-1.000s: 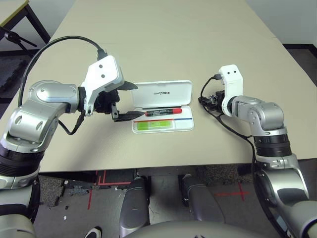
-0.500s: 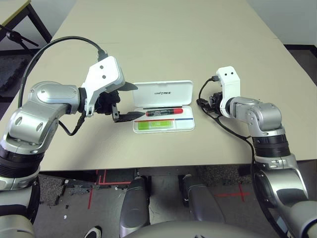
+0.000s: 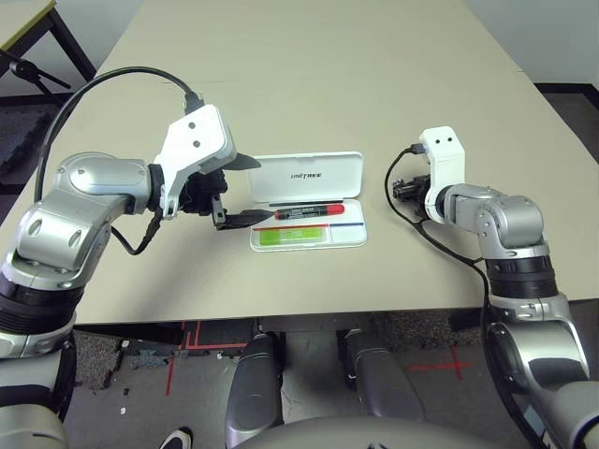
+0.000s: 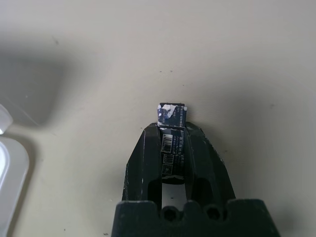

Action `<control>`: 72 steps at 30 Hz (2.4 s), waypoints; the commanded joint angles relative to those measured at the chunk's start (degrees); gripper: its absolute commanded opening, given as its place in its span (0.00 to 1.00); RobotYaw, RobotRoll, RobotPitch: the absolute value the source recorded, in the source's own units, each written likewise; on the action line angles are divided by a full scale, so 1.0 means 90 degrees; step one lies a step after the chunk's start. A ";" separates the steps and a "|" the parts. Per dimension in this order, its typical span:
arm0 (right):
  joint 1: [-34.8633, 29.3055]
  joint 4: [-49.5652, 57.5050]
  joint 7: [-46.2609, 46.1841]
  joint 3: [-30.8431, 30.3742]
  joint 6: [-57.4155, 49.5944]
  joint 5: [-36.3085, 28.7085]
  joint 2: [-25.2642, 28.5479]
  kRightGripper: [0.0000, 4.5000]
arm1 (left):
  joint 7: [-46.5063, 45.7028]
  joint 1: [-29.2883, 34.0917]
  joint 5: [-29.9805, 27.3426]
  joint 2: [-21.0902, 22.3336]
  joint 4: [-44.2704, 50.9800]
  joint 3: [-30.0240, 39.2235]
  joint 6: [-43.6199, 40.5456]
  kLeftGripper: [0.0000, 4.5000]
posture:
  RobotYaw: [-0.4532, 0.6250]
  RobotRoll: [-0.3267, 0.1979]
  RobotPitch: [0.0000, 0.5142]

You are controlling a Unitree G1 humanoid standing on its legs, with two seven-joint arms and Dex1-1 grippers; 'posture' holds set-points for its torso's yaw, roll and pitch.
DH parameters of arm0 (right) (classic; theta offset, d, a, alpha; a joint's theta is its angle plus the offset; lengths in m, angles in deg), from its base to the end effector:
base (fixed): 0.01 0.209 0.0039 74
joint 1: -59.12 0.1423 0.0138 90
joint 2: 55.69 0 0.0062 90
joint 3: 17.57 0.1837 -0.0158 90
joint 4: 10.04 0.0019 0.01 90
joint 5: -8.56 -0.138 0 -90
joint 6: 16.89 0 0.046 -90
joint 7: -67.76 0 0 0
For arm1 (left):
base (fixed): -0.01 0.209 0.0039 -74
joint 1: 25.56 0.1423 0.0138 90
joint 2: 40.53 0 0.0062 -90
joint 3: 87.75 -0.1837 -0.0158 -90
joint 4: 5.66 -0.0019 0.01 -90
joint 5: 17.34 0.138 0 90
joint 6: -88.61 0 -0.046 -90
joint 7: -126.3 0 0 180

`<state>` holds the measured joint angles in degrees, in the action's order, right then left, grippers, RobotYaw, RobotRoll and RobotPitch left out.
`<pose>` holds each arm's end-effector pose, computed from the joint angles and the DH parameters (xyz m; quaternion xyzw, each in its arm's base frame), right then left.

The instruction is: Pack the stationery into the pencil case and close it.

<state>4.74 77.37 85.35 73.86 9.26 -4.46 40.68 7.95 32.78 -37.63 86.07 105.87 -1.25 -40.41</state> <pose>0.2909 -0.1945 0.1549 -0.0430 0.2749 0.1441 0.9496 0.2424 0.2215 0.2472 0.3096 0.0870 -0.5097 0.7980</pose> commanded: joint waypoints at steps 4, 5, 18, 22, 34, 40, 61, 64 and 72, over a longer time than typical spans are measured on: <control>0.0072 -0.0045 0.1318 -0.0816 0.1150 0.0239 0.1128 0.07 | 0.0027 -0.0025 0.0011 0.0044 -0.0015 -0.0096 0.0036 1.00 | 0.32 0.62 0.32; 0.0102 -0.0083 0.1591 -0.0957 0.1420 0.0312 0.1352 0.07 | 0.0024 -0.0025 0.0020 0.0053 -0.0028 -0.0089 0.0039 1.00 | 0.32 0.62 0.32; 0.0589 -0.0664 0.4988 -0.1738 0.4287 0.0671 0.2817 0.07 | 0.0102 0.0039 0.0024 0.0241 -0.0075 -0.0012 0.0092 1.00 | 0.33 0.62 0.33; 0.0598 -0.0419 0.5783 -0.1697 0.4527 0.0426 0.2746 0.07 | 0.0086 0.0044 -0.0013 0.0270 -0.0058 -0.0006 0.0060 1.00 | 0.33 0.62 0.33; 0.0751 0.0335 0.6513 -0.2153 0.4581 0.0402 0.2182 0.07 | 0.0041 0.0043 0.0018 0.0209 -0.0028 -0.0112 0.0031 1.00 | 0.33 0.62 0.33; 0.0584 0.0429 0.6408 -0.2389 0.4693 0.0579 0.1873 0.07 | 0.0004 0.0129 0.0009 0.0218 0.0051 -0.0094 0.0000 1.00 | 0.34 0.62 0.34; 0.0271 -0.0084 0.6011 -0.2794 0.5337 0.1258 0.1314 0.15 | -0.0053 0.0180 0.0073 0.0342 -0.0007 -0.0031 0.0021 1.00 | 0.35 0.62 0.34; 0.0299 -0.0065 0.5957 -0.2694 0.5297 0.1210 0.1264 0.38 | -0.0059 0.0184 0.0071 0.0339 -0.0004 -0.0024 0.0020 1.00 | 0.35 0.62 0.34; 0.0326 0.0108 0.6370 -0.1997 0.4552 0.0419 0.1651 0.99 | -0.0071 0.0246 0.0094 0.0386 -0.0063 0.0042 0.0049 1.00 | 0.36 0.62 0.35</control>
<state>8.00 77.38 141.72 53.54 51.92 1.62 54.51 7.45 34.16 -37.22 88.77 105.65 -1.09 -40.39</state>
